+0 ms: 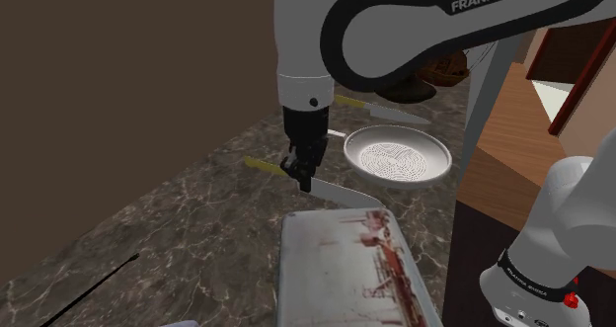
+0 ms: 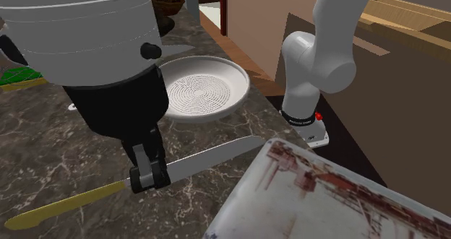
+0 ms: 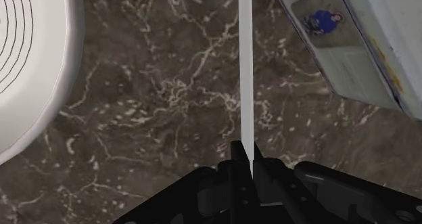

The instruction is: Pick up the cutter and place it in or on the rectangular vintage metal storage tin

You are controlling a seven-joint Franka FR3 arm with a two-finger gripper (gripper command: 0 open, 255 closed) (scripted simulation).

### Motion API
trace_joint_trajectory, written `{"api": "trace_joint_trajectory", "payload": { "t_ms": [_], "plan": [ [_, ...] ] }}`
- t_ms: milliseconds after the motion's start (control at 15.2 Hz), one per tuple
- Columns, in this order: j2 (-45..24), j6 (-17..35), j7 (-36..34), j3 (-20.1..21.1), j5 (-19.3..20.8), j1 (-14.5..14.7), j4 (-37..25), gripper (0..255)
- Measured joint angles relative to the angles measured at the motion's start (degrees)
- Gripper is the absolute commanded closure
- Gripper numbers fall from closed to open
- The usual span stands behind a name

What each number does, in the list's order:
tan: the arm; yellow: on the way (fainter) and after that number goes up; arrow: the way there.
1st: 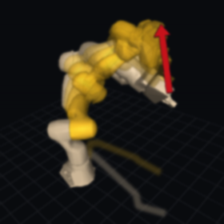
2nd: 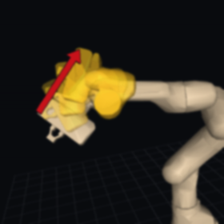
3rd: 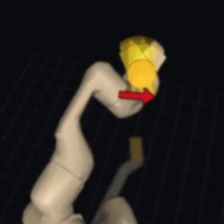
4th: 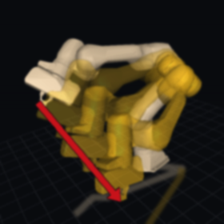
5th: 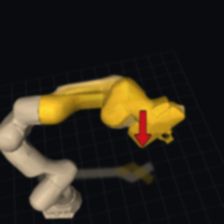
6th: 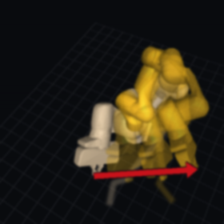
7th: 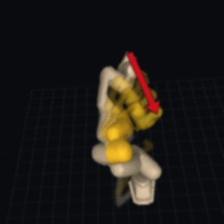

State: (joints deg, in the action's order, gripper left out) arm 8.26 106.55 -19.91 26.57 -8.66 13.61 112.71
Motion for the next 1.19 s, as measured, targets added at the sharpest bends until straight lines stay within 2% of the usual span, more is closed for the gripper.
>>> {"api": "trace_joint_trajectory", "payload": {
  "t_ms": [1188],
  "plan": [
    [-1.48, -13.91, -1.52, -0.32, 1.03, -0.36, -15.33, 255]
  ]
}}
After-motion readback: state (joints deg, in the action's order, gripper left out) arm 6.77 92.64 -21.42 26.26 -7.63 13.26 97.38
